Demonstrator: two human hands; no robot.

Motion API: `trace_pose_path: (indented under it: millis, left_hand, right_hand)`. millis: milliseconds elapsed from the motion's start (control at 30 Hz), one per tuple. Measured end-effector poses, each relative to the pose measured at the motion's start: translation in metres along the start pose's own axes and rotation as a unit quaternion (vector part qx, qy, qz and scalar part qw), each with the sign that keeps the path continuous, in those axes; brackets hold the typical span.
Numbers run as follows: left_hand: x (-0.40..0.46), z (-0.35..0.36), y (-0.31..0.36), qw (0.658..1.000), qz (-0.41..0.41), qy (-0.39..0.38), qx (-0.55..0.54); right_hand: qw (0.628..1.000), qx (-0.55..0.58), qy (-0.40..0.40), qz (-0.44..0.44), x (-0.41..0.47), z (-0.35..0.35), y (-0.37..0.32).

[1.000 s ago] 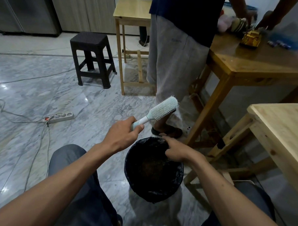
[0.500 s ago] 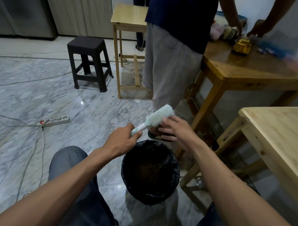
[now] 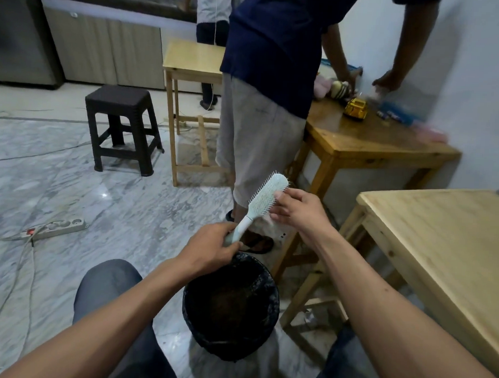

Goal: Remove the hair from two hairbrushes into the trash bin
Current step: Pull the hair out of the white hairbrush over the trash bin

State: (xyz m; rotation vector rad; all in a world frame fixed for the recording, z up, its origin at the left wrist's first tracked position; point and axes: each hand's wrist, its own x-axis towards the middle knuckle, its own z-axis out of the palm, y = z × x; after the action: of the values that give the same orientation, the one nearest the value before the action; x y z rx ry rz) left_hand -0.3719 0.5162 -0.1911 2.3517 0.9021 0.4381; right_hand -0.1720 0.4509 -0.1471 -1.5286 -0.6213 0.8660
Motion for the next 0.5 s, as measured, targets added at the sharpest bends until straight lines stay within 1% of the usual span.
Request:
trace_pose_path:
  millis: [167,333,500]
  left_hand:
    - [0.013,0.003,0.041,0.998,0.051,0.009,-0.022]
    - [0.03,0.013,0.093,0.991,0.128,0.017,-0.045]
    - [0.045,0.028,0.152,0.977,0.199,-0.012,-0.074]
  right_hand:
    - [0.997,-0.006,0.063,-0.031,-0.014,-0.037,-0.027]
    - [0.99,-0.018,0.123,-0.066,-0.038,-0.087,-0.06]
    - [0.977,-0.046,0.186,-0.09,-0.069,-0.147,-0.087]
